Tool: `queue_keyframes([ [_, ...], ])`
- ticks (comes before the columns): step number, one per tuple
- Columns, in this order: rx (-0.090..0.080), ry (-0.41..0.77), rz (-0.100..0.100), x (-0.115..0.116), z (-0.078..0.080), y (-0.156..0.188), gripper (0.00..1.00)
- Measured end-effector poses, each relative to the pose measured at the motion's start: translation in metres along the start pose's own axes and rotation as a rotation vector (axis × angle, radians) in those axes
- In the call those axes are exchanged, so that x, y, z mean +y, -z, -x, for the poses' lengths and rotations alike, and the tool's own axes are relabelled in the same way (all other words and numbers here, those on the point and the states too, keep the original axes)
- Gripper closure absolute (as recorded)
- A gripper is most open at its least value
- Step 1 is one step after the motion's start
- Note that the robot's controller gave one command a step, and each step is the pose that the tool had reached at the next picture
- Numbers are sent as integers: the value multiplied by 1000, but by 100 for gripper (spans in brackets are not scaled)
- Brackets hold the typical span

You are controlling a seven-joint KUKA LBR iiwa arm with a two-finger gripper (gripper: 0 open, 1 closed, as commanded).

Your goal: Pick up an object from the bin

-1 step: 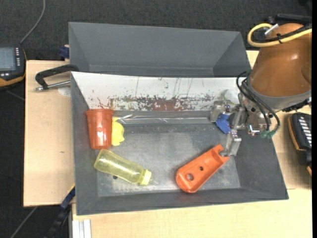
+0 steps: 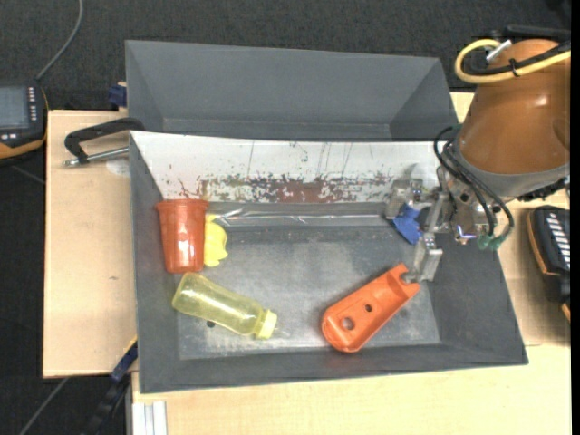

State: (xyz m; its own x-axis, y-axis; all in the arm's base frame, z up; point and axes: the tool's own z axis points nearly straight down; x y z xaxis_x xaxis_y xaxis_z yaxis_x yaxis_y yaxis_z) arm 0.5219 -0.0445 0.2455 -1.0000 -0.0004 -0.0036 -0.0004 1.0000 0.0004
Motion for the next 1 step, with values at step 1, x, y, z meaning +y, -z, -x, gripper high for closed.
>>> queue_keyframes([
  [1, -4, 51, 0, 9, -4, -39, 0],
])
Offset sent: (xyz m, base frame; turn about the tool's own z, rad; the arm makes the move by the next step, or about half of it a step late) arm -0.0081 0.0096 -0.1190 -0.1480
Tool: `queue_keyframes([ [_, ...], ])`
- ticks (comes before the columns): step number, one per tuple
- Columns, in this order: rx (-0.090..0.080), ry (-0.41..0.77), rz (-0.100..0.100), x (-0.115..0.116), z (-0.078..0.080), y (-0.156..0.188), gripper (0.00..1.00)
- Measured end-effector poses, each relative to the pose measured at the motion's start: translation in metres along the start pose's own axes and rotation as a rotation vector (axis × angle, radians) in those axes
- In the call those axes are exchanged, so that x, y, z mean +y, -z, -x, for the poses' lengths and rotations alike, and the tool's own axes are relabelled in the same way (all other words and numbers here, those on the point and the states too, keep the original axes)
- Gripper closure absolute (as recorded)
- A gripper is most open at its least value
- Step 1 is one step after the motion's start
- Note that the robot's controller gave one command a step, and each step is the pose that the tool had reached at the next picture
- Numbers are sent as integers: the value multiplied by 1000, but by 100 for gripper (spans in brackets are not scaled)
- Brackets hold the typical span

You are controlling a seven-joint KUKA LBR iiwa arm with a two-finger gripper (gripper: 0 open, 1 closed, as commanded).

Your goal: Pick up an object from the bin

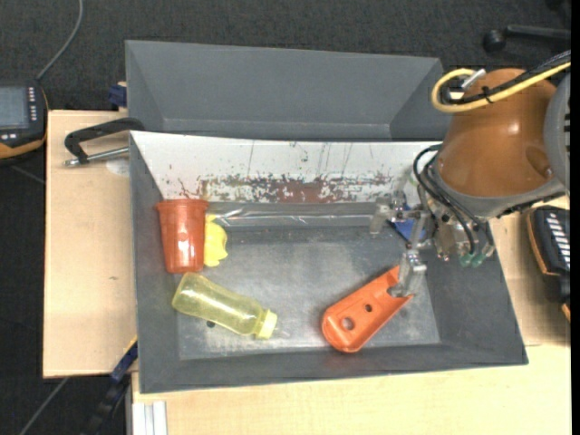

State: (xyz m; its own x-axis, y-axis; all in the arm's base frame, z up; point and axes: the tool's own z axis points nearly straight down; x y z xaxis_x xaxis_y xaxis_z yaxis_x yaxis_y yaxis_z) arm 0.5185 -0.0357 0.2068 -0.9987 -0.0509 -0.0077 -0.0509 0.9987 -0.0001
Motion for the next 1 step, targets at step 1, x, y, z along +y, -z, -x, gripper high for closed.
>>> queue_keyframes([
  [1, -1, 88, 0, 2, -3, -68, 0],
])
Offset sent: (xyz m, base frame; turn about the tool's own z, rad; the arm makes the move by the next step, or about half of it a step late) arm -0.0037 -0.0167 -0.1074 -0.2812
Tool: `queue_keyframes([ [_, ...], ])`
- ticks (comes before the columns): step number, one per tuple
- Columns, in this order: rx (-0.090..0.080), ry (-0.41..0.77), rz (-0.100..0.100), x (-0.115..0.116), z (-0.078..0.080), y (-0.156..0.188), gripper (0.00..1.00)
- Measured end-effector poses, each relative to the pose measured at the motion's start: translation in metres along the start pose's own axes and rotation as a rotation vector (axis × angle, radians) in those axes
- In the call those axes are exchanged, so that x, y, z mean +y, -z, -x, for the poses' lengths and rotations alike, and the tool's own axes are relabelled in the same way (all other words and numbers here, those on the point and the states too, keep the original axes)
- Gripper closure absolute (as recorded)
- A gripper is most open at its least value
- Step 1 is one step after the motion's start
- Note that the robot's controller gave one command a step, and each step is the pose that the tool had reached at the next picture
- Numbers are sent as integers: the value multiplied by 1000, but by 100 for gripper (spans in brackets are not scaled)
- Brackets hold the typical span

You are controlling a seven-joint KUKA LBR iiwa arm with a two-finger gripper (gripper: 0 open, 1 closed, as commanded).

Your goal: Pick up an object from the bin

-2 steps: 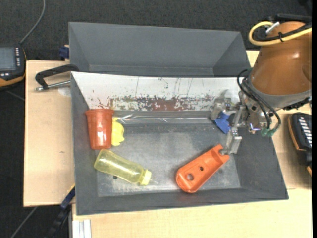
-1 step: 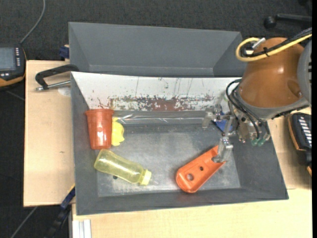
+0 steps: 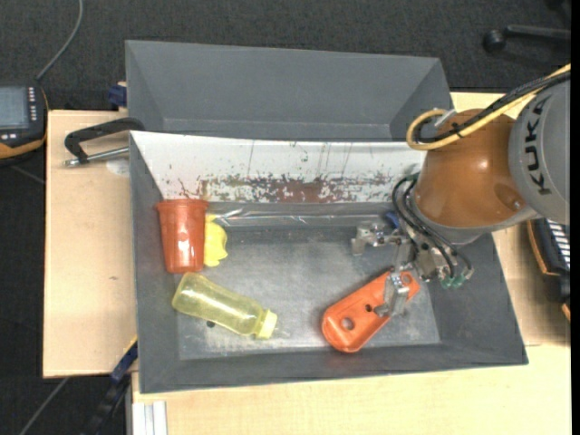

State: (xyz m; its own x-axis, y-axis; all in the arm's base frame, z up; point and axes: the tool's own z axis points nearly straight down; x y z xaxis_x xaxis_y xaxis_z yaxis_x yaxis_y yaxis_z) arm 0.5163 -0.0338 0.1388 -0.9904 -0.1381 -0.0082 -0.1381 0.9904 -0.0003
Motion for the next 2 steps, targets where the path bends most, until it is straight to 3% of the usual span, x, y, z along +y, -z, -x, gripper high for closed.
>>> queue_keyframes([
  [1, 5, 100, 2, -8, -3, -27, 0],
  [2, -4, 364, -1, -3, 16, -58, 0],
])
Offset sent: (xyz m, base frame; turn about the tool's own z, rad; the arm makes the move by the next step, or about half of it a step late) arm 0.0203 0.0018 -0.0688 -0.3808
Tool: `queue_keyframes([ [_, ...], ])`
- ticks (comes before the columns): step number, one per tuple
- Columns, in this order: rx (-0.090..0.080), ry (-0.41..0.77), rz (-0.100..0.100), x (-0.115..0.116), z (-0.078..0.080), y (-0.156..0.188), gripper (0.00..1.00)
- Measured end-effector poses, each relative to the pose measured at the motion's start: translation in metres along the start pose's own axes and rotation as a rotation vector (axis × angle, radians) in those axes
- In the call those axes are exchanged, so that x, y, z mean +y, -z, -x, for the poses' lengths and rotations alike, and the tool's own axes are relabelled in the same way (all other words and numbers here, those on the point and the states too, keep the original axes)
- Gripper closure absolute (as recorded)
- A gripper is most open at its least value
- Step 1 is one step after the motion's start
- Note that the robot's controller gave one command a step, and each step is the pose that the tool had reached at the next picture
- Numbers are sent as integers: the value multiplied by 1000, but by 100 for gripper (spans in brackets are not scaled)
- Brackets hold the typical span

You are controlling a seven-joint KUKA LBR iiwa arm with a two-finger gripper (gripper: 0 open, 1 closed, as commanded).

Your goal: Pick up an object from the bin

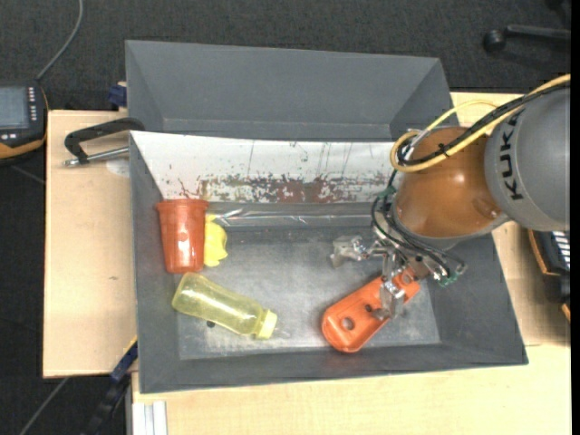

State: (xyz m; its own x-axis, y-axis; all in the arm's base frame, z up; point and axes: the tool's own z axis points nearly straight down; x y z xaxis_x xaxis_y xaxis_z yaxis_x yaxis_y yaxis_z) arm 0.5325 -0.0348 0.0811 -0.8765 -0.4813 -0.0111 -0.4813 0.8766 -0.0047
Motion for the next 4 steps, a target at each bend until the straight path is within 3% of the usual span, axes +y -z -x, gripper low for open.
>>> queue_keyframes([
  [1, 5, 35, 4, 4, -7, -10, 0],
  [2, -6, 409, -3, -26, -9, -10, 100],
  [3, -6, 410, -3, -26, -9, -10, 100],
  [4, -12, 446, -5, -7, -8, 126, 100],
])
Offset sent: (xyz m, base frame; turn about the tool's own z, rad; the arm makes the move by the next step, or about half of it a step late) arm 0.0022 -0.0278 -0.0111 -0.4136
